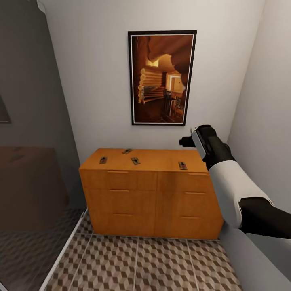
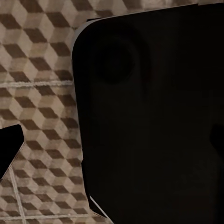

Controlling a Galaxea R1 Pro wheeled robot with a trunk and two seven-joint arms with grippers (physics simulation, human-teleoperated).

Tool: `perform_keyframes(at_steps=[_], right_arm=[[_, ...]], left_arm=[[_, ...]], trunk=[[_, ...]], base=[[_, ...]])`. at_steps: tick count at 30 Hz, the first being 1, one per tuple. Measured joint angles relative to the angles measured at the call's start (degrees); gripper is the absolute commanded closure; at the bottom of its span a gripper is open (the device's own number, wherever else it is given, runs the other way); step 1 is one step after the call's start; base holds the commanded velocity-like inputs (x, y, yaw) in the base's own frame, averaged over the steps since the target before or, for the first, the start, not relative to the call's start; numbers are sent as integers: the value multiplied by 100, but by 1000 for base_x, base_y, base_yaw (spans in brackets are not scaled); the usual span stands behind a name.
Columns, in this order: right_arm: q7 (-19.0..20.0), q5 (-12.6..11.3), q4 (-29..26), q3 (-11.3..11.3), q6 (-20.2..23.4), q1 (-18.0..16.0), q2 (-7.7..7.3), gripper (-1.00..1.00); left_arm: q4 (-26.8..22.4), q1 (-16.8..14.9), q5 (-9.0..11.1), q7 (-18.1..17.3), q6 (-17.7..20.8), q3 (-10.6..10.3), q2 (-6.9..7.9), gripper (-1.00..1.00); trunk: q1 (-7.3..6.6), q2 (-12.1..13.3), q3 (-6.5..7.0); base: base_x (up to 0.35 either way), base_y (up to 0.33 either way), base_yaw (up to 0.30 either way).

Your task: Take the four mousetraps from the cabinet in the bathroom and place them on the bathroom floor. Make sure all four end up on the same floor surface, and ensure that at least two of them are either under or directly next to the same bathroom sink.

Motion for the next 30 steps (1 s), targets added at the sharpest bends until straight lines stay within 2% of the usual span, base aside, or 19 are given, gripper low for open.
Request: perform_keyframes(at_steps=[12, 21, 26, 30], right_arm=[[5, -2, 98, 0, -213, 12, 37, -100], [220, 0, 567, 0, -493, 17, 31, -100], [394, 6, 852, -6, -838, 17, 5, -100], [504, 11, 1009, -10, -928, 18, -5, -100]], left_arm=[[0, 0, 1, 0, 0, 0, 0, -100], [25, 0, -6, 0, 1, -1, -1, -100], [45, 0, -7, 0, 1, -5, 0, -100], [48, 0, -7, 0, 1, -7, 0, -100]], trunk=[[0, 0, 0], [1, 0, 0], [3, 0, 0], [3, 1, 0]], base=[[332, 0, 0], [313, 0, 0], [120, 0, 0], [37, 0, 0]])
